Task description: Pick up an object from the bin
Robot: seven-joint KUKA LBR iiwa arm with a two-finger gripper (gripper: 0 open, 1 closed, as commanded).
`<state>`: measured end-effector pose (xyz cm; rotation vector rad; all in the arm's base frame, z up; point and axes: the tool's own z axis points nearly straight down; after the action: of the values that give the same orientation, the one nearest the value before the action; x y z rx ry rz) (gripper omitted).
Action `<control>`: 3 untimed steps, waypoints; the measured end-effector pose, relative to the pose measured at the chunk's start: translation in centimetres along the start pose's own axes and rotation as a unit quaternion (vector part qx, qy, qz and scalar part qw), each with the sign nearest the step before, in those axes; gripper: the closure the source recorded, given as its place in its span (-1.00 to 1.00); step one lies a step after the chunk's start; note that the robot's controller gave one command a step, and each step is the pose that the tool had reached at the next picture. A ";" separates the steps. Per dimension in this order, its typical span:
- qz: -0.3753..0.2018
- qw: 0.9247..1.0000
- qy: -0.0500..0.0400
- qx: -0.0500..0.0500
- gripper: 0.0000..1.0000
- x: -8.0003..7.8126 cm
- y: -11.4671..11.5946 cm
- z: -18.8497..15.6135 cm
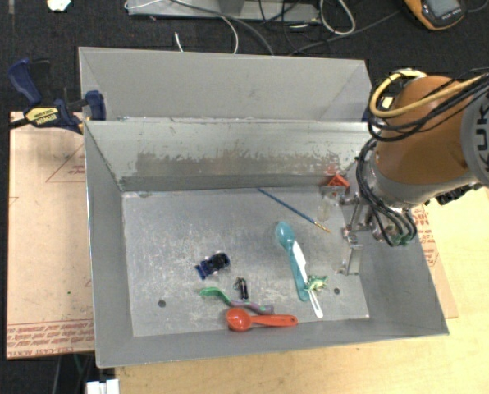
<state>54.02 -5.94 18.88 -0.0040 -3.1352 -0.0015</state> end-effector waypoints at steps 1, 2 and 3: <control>-0.001 1.000 -0.004 0.000 -1.00 -0.2 0.0 -0.4; -0.013 1.000 -0.005 0.000 -1.00 2.6 0.9 4.4; -0.018 1.000 -0.008 0.000 -1.00 4.6 3.0 6.4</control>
Offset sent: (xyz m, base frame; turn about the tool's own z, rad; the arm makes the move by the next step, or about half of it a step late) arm -0.0336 0.0120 -0.0558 -0.0355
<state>49.38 -2.87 12.50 0.0523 -3.1516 -0.0002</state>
